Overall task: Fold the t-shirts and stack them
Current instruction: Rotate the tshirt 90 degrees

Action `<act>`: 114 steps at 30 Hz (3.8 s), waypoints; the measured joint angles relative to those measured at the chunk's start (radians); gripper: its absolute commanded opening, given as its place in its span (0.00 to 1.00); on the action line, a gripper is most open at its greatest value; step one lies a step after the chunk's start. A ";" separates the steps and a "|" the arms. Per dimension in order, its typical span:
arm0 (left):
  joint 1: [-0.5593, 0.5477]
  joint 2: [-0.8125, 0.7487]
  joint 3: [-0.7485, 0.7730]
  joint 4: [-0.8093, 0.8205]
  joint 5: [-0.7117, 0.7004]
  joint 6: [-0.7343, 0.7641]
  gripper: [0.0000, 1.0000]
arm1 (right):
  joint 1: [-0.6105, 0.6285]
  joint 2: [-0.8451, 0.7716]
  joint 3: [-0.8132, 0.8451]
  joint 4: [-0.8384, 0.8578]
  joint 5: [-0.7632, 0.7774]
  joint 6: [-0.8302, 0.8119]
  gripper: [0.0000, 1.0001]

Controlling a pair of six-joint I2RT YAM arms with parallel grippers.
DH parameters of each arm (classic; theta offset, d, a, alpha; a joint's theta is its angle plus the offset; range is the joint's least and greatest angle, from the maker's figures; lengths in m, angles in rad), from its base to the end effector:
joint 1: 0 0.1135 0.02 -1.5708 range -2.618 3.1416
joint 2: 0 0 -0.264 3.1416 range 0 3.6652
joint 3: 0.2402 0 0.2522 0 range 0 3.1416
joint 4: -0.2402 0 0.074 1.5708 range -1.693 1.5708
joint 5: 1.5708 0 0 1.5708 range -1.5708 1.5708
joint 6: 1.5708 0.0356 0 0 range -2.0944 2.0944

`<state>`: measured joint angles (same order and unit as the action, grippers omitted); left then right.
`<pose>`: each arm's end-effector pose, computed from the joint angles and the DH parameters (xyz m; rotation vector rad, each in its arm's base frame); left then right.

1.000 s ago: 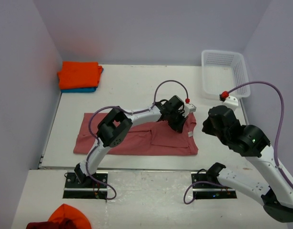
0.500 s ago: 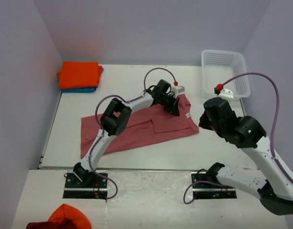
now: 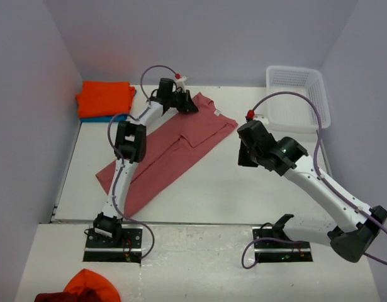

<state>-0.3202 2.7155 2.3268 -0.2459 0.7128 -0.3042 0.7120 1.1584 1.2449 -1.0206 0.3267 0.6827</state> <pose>0.5537 -0.2082 0.1255 0.4342 2.2092 -1.1275 0.1718 0.1332 0.3497 0.0969 2.4456 0.2085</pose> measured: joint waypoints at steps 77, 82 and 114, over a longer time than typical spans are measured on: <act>0.069 -1.116 -0.954 -0.378 -0.748 -0.048 0.00 | 0.144 0.841 -0.055 0.777 -0.707 0.191 0.00; 0.057 -0.955 -0.871 -0.343 -0.621 -0.043 0.00 | 0.073 0.740 -0.212 0.845 -0.697 0.238 0.00; -0.109 -0.760 -0.834 -0.143 -0.527 -0.108 0.00 | -0.226 0.399 -0.482 0.702 -0.366 0.309 0.00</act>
<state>-0.4290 1.9553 1.4933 -0.3893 0.1856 -0.4126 0.4858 1.5570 0.7631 -0.3183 -0.0391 0.9916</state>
